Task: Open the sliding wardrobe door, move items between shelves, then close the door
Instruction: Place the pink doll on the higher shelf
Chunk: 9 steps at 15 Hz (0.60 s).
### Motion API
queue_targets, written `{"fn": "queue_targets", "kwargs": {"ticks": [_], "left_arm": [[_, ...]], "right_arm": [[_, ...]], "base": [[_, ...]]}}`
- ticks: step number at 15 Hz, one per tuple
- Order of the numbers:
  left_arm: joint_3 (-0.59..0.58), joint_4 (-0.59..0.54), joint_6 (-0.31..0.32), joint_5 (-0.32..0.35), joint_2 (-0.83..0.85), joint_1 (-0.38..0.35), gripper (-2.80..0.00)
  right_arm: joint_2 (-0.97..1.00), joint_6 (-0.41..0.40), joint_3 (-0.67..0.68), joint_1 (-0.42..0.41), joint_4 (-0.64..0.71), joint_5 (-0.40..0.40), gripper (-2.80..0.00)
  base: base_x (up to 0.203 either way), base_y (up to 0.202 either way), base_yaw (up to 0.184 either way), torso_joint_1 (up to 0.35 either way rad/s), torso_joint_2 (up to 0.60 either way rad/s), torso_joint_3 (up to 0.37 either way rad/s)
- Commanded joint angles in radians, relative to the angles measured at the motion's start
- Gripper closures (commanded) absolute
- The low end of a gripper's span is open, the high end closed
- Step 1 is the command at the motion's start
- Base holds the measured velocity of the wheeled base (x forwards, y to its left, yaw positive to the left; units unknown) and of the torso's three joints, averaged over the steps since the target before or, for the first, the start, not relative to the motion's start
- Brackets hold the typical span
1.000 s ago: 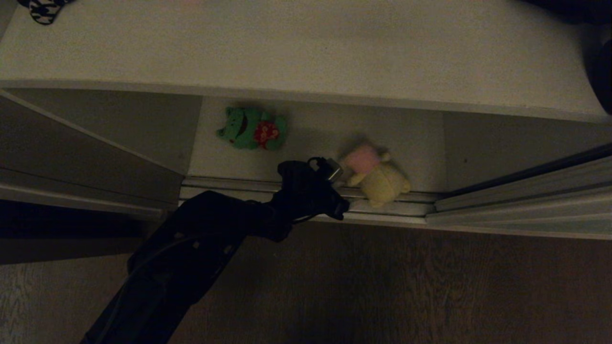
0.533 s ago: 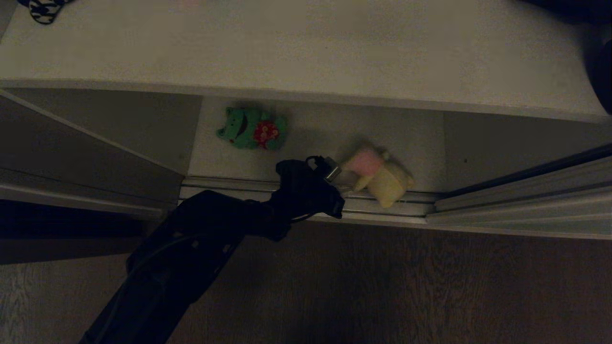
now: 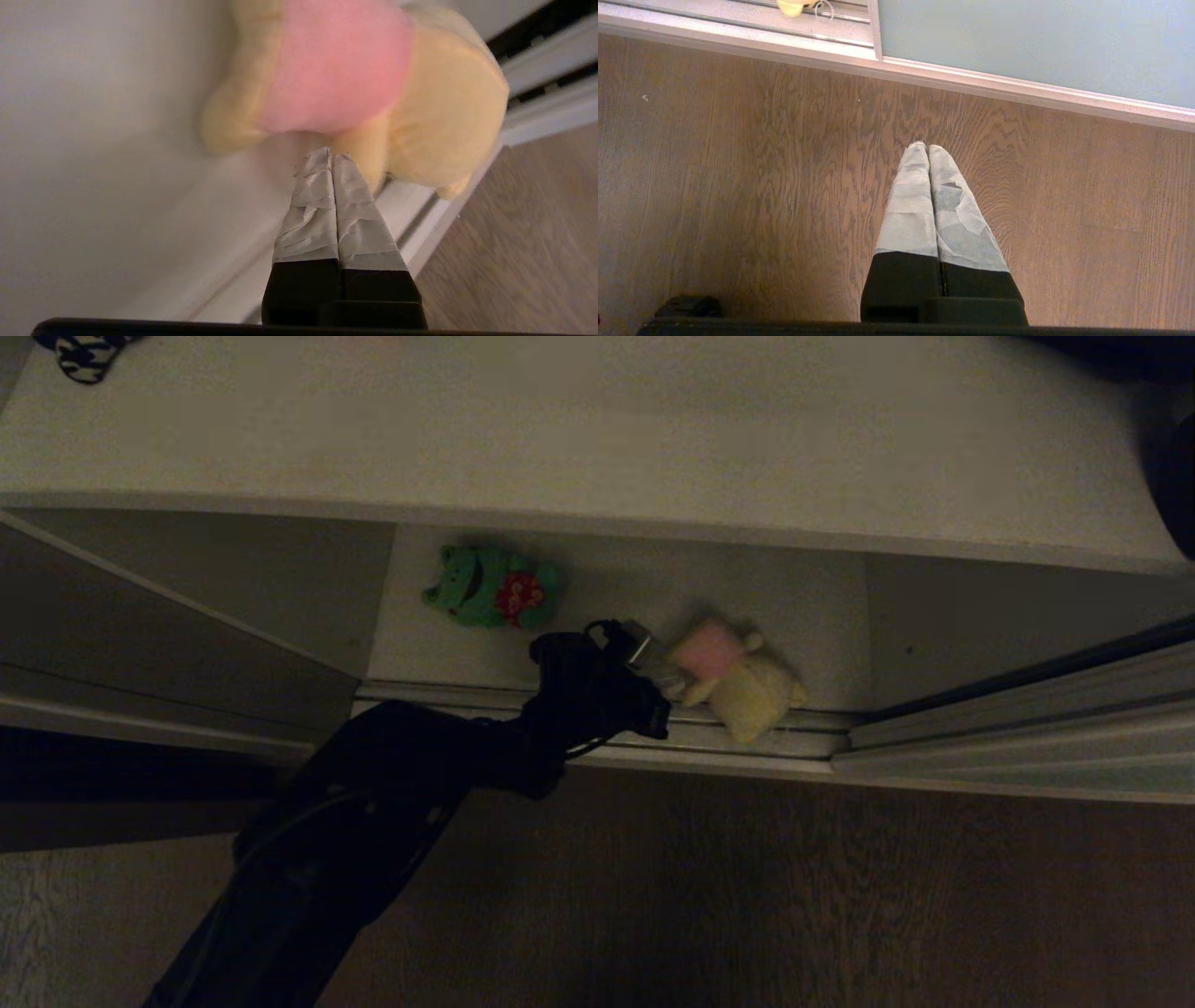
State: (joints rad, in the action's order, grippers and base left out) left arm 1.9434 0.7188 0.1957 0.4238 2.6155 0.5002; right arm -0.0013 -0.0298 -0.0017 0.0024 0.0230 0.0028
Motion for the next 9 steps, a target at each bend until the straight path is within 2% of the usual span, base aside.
{"fn": "queue_targets", "kwargs": {"ticks": [1,5,6,9], "left_arm": [[-0.001,0.028,-0.023,-0.002,-0.013,-0.018,0.00],[-0.001,0.006,-0.029,-0.025,-0.017,-0.022,0.00],[-0.001,0.006,-0.029,-0.074,-0.018,-0.016,0.00],[-0.001,-0.045,-0.049,-0.138,-0.052,0.010,0.00]], "right_arm": [[0.000,-0.001,0.000,0.001,0.000,0.000,0.00],[0.000,-0.001,0.000,-0.001,0.000,0.000,0.00],[0.000,-0.001,0.000,0.001,0.001,0.000,0.00],[0.000,-0.001,0.000,0.001,0.001,0.000,0.00]], "base": [[0.000,0.000,0.000,0.000,0.00,0.000],[0.000,0.000,0.000,0.000,0.00,0.000],[0.000,0.000,0.000,0.000,0.00,0.000],[0.000,0.000,0.000,0.000,0.00,0.000]]}}
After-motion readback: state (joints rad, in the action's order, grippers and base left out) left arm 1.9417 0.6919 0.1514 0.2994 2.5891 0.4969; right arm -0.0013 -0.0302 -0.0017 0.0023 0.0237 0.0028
